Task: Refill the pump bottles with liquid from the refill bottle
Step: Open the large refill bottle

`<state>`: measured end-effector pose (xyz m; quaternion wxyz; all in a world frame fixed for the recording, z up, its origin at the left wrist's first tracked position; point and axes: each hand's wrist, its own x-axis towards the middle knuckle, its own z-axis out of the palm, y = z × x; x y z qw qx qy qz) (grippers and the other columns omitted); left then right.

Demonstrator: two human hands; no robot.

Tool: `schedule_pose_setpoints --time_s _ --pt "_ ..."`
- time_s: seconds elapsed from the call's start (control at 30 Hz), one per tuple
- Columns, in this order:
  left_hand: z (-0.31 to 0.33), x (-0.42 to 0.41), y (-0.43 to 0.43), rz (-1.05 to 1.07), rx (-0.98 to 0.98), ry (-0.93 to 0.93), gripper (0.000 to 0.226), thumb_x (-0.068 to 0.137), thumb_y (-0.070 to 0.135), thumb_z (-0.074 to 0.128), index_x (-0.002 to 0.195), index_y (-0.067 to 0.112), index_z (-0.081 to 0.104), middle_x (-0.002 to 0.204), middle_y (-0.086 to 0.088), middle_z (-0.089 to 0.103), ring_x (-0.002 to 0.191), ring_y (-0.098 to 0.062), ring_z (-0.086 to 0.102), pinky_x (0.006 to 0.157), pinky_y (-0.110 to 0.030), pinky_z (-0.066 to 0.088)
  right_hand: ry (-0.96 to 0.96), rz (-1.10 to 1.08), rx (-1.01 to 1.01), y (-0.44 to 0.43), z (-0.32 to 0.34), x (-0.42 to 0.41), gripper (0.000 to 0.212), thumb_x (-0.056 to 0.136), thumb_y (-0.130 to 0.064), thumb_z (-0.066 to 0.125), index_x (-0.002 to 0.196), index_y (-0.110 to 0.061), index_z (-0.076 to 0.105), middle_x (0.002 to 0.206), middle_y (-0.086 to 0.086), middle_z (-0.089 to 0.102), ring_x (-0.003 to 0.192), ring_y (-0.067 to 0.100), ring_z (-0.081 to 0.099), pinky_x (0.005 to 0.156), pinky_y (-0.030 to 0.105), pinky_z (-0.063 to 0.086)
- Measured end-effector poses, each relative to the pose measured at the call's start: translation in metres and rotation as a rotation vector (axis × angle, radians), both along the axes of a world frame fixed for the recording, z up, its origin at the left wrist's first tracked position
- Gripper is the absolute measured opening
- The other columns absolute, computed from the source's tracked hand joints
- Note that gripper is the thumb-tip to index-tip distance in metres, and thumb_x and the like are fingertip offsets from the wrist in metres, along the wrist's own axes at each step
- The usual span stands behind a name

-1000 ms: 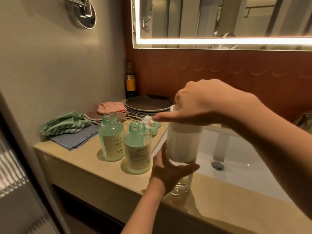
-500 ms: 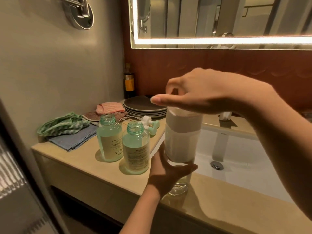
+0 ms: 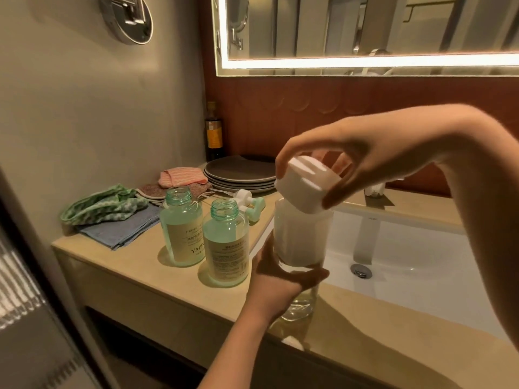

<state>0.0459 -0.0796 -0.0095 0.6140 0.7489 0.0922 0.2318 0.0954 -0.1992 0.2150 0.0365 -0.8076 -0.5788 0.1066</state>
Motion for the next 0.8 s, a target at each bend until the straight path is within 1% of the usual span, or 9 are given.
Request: schedule_pose_setpoints --time_s 0.03,0.1,0.2,0.3,0.4,0.47,0.57,0.67,0.8 --pt "0.0 0.0 0.0 -0.008 -0.002 -0.003 0.087 0.054 0.027 0.088 0.128 0.026 0.042 0.12 0.003 0.056 0.113 -0.016 0.054 0.094 -0.038 0.05 0.01 0.009 0.035 -0.004 0.003 0.001 0.062 0.074 -0.025 0.074 0.115 -0.06 0.043 0.114 -0.038 0.048 0.103 -0.012 0.051 0.075 0.018 0.049" --pt "0.0 0.0 0.0 -0.016 0.005 -0.03 0.088 0.05 0.033 0.09 0.126 0.025 0.046 0.115 0.005 0.06 0.109 -0.016 0.058 0.09 -0.038 0.053 0.043 -0.008 0.113 -0.011 0.007 0.002 0.061 0.067 -0.034 0.075 0.11 -0.063 0.043 0.113 -0.038 0.05 0.103 -0.011 0.054 0.077 0.02 0.049" --pt "-0.002 0.001 0.001 -0.005 -0.014 -0.056 0.085 0.043 0.037 0.089 0.118 0.021 0.051 0.108 0.0 0.064 0.104 -0.02 0.061 0.08 -0.032 0.057 0.033 -0.143 0.158 -0.023 0.006 0.002 0.06 0.054 -0.051 0.07 0.106 -0.062 0.042 0.102 -0.026 0.059 0.09 -0.001 0.062 0.071 0.02 0.049" --pt "-0.002 0.0 0.001 -0.007 -0.063 -0.092 0.082 0.042 0.032 0.087 0.114 0.019 0.053 0.107 -0.003 0.064 0.1 -0.018 0.062 0.072 -0.02 0.053 -0.137 -0.309 0.061 -0.035 -0.007 0.005 0.061 0.063 -0.047 0.075 0.115 -0.043 0.042 0.096 -0.019 0.056 0.08 0.004 0.058 0.064 0.017 0.043" --pt "-0.003 -0.001 0.002 -0.014 -0.057 -0.11 0.089 0.042 0.035 0.086 0.122 0.013 0.051 0.111 -0.004 0.063 0.102 -0.017 0.062 0.073 -0.018 0.053 -0.189 -0.425 -0.113 -0.04 -0.034 0.009 0.056 0.069 -0.05 0.074 0.113 -0.031 0.046 0.099 -0.012 0.056 0.083 0.006 0.055 0.074 0.025 0.049" --pt "-0.003 -0.001 0.002 -0.024 -0.045 -0.108 0.095 0.044 0.038 0.086 0.127 0.014 0.048 0.116 -0.004 0.061 0.107 -0.016 0.06 0.079 -0.023 0.055 -0.19 -0.432 -0.252 -0.039 -0.058 0.01 0.054 0.071 -0.055 0.071 0.111 -0.029 0.047 0.103 -0.01 0.056 0.087 0.008 0.054 0.08 0.027 0.049" --pt "-0.003 -0.001 0.003 -0.031 -0.033 -0.107 0.098 0.045 0.041 0.085 0.131 0.015 0.045 0.121 -0.005 0.059 0.111 -0.017 0.058 0.086 -0.028 0.054 -0.181 -0.395 -0.382 -0.036 -0.096 0.007 0.059 0.074 -0.062 0.064 0.117 -0.026 0.048 0.107 -0.006 0.056 0.092 0.012 0.053 0.084 0.029 0.049" --pt "-0.003 -0.002 0.002 -0.04 -0.032 -0.111 0.097 0.046 0.041 0.085 0.131 0.016 0.045 0.12 -0.005 0.059 0.11 -0.017 0.059 0.08 -0.023 0.055 -0.209 -0.346 -0.392 -0.037 -0.13 0.002 0.065 0.076 -0.067 0.058 0.124 -0.025 0.045 0.11 -0.003 0.055 0.093 0.015 0.052 0.08 0.027 0.047" --pt "-0.002 -0.003 0.002 -0.03 -0.033 -0.125 0.092 0.05 0.032 0.086 0.131 0.016 0.045 0.12 -0.003 0.059 0.109 -0.014 0.059 0.074 -0.015 0.051 -0.267 -0.307 -0.335 -0.038 -0.155 -0.003 0.072 0.077 -0.074 0.047 0.129 -0.024 0.042 0.113 -0.002 0.057 0.093 0.015 0.053 0.083 0.031 0.049"
